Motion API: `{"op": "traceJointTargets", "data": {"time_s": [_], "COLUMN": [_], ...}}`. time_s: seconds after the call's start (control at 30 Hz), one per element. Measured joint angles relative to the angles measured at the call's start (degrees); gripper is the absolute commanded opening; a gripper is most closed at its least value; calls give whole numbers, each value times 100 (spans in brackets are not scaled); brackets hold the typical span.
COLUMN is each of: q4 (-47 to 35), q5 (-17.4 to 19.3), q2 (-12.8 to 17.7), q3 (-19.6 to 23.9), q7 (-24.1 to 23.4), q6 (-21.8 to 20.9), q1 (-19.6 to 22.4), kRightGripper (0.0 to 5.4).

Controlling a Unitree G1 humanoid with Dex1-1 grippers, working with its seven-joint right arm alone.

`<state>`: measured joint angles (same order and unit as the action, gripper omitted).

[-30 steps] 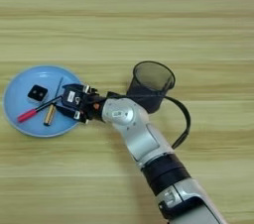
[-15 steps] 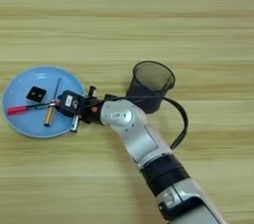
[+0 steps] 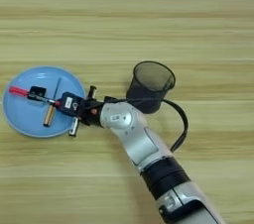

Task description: Move the objects on the table

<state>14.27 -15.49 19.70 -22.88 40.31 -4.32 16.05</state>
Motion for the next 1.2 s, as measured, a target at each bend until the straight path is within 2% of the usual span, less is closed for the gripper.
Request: {"op": "traceJointTargets", "data": {"time_s": [0.33, 0.47, 0.93, 1.2], "q4": [-765, -885, -1031, -1534], "q5": [39, 165, 587, 805], "q2": [17, 3, -295, -410], "q3": [239, 353, 803, 1109], "q7": [-105, -133, -494, -721], "q6": [394, 531, 649, 655], "q1": [-500, -622, -727, -761], "kRightGripper": [35, 35, 35, 35]}}
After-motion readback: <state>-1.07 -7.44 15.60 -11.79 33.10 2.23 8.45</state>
